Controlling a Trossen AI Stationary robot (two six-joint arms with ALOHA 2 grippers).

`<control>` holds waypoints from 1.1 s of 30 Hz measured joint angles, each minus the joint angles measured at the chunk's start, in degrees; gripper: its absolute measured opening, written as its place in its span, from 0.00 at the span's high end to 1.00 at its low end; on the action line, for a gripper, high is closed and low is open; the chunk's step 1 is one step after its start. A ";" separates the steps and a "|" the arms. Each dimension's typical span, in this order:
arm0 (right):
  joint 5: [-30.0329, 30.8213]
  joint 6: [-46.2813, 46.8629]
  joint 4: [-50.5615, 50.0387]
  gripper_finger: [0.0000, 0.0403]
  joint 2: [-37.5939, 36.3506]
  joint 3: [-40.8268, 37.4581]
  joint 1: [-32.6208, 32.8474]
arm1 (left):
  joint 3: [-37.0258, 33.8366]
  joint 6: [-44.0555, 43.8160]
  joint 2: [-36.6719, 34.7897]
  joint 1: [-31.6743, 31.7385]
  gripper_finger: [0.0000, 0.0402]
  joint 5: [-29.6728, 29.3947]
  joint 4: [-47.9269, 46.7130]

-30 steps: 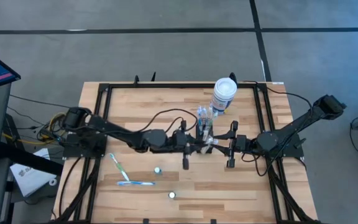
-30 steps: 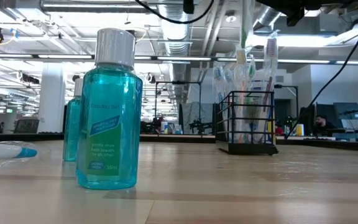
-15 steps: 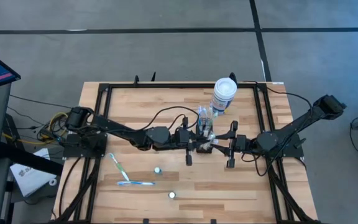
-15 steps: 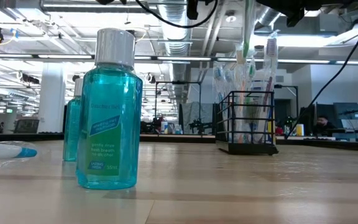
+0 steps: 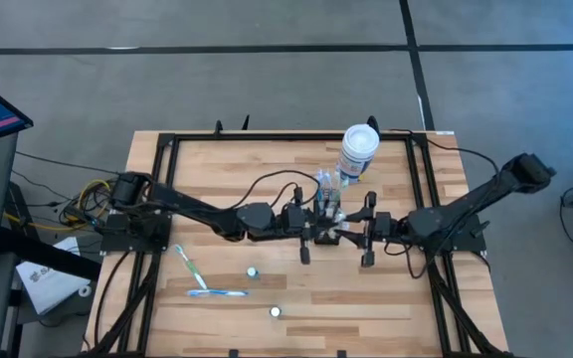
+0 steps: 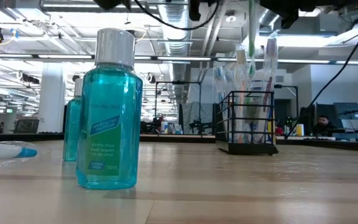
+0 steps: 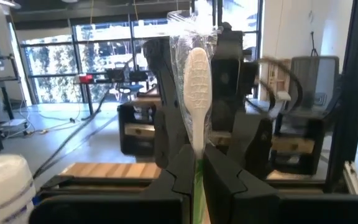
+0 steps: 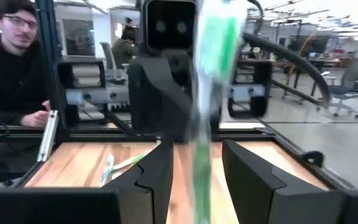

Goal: Pick & Place toothbrushing station
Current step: Put the bottom green toothbrush into the wire mesh organizer

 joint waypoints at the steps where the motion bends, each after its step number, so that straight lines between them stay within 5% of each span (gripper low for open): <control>1: -0.78 0.44 0.32 0.68 0.42 0.00 -0.42 | -0.02 0.00 0.42 0.00 0.98 0.00 -0.28; 9: -0.99 0.59 1.95 0.73 3.73 0.00 -2.94 | -0.11 0.02 0.04 0.04 0.98 -0.13 0.00; 17: -1.06 -0.42 3.25 0.96 3.90 -0.02 -2.93 | -0.39 -0.05 0.03 0.11 0.97 -0.25 -0.09; 33: -0.70 -1.64 3.69 0.98 3.84 -0.02 -1.55 | -0.50 0.19 -0.18 -0.41 0.89 0.09 -0.90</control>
